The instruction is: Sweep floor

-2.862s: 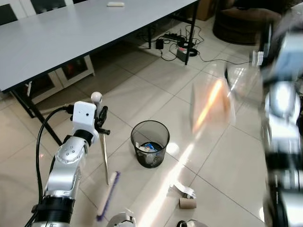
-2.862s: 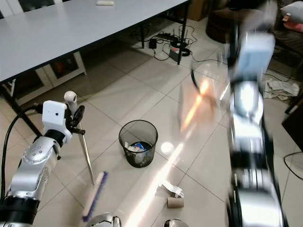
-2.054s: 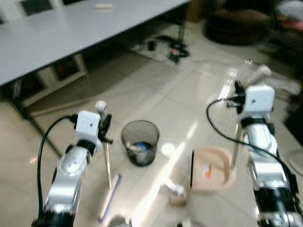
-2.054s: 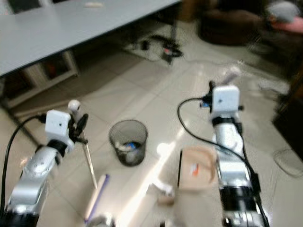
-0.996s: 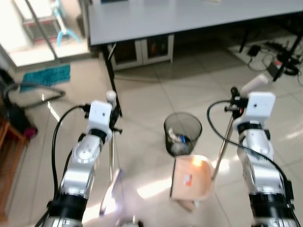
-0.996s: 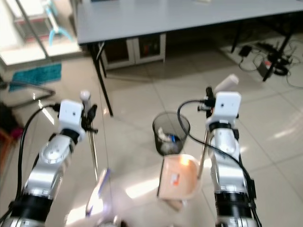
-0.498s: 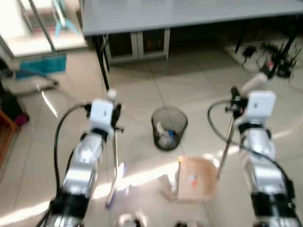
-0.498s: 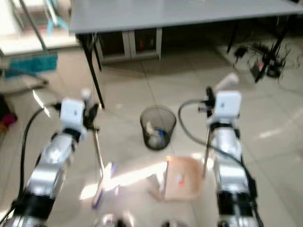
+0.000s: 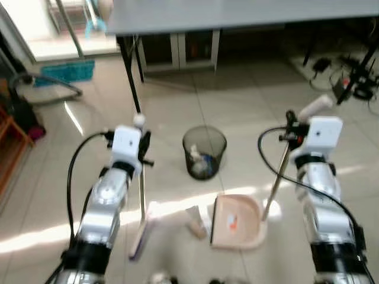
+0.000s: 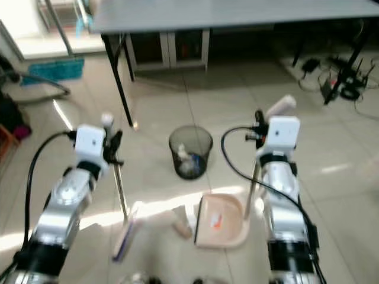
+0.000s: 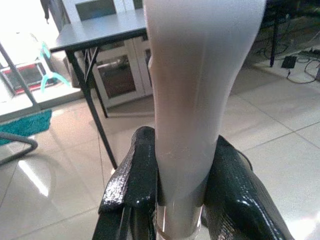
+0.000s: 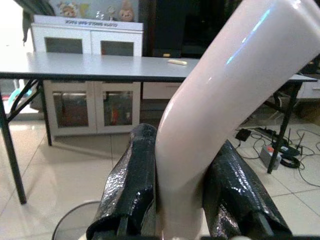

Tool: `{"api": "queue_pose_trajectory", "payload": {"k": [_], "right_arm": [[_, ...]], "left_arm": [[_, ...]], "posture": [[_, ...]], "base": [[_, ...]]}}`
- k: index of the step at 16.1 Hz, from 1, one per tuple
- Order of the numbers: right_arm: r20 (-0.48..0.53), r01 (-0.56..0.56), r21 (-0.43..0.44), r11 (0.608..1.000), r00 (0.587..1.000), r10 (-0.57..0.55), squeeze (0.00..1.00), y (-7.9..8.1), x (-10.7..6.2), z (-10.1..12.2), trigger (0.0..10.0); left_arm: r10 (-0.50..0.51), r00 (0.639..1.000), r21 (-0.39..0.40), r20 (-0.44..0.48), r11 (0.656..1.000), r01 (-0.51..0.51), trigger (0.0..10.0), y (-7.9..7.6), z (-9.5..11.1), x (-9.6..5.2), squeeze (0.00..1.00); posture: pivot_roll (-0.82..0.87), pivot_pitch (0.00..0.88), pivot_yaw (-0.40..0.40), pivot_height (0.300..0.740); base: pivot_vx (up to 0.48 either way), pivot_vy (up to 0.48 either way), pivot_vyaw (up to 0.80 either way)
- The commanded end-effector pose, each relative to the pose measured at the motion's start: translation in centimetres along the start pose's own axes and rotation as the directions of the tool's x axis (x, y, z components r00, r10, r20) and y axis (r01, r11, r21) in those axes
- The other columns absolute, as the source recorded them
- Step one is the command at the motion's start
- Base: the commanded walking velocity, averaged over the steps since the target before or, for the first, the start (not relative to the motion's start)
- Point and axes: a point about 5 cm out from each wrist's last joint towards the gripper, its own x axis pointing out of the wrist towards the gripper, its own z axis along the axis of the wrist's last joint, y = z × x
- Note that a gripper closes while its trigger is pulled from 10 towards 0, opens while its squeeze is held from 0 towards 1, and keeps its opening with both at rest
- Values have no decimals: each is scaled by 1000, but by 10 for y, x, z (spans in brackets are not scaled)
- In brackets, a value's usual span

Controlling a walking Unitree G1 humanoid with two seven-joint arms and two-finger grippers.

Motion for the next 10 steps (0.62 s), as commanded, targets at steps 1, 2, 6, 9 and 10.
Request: {"api": "queue_pose_trajectory", "payload": {"k": [1,2,6,9,10], "right_arm": [[51,-9,18,1000,999,8,0,2,1,10,10000],[49,-12,16,1000,999,11,0,3,1,9,10000],[2,18,-8,1000,1000,-18,0,1,0,2,10000],[-8,37,37,999,999,-37,0,0,-2,0,10000],[-7,38,22,999,999,-38,0,1,-2,0,10000]], "left_arm": [[15,999,20,38,1000,-15,10000,4,8,2,0],[16,999,20,38,1000,-16,10000,4,8,2,0],[33,999,-45,29,998,-32,10000,5,9,3,0],[30,997,-37,68,999,-28,10000,7,15,4,0],[29,997,-35,75,999,-26,10000,7,16,4,0]], "posture": [[13,90,60,740],[13,87,59,740],[12,82,55,740],[9,69,52,740],[7,66,54,740]], "base": [[0,-337,0],[0,-341,0],[0,-152,0],[0,0,0],[0,0,0]]}}
